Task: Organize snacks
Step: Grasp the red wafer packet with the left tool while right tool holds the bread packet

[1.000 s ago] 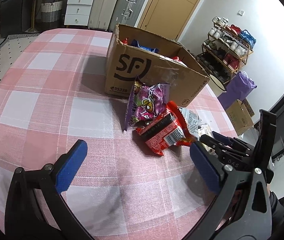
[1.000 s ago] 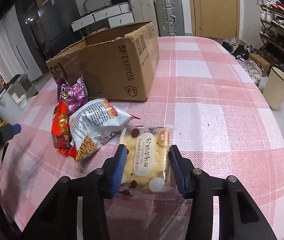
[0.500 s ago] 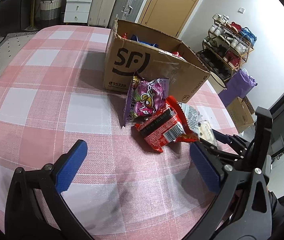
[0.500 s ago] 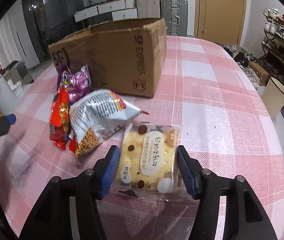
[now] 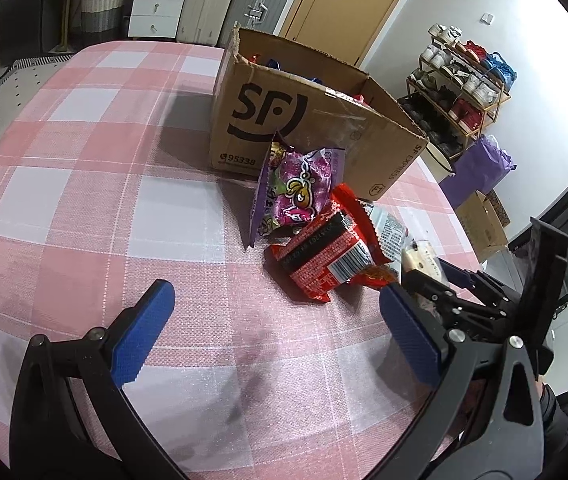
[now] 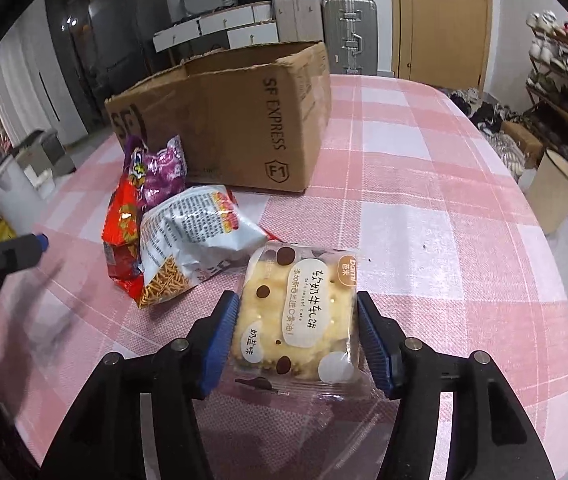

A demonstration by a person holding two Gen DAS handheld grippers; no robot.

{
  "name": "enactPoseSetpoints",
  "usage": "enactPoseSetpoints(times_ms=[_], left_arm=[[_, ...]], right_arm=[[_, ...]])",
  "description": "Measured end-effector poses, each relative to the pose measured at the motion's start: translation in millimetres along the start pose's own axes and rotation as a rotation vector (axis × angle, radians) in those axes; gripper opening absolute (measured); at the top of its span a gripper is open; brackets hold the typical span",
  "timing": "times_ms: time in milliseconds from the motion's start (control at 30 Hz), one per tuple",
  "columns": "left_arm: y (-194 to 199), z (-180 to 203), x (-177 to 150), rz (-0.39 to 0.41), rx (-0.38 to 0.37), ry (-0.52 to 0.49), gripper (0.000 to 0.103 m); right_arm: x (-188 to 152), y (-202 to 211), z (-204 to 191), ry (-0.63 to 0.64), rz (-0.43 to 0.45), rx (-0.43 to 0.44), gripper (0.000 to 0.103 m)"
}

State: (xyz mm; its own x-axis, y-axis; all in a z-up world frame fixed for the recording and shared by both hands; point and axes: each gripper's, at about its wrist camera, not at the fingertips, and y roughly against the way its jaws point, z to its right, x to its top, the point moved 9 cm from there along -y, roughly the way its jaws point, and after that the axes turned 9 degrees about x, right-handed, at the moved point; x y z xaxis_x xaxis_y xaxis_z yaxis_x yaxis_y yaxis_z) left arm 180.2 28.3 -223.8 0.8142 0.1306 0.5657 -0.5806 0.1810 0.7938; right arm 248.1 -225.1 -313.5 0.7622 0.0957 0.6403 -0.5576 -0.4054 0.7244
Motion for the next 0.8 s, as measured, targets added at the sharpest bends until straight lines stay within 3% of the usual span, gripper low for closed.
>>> enactPoseSetpoints(times_ms=[600,800], left_arm=[[-52.5,26.7,14.9,-0.098,-0.077,0.026,0.101],[-78.1,32.7,24.4,-0.134,-0.104,0.084,0.1]], right_arm=[[0.7,33.4,25.8,-0.099,0.098,0.051,0.059],[-0.2,39.1,33.1,-0.114,0.11,0.052,0.059]])
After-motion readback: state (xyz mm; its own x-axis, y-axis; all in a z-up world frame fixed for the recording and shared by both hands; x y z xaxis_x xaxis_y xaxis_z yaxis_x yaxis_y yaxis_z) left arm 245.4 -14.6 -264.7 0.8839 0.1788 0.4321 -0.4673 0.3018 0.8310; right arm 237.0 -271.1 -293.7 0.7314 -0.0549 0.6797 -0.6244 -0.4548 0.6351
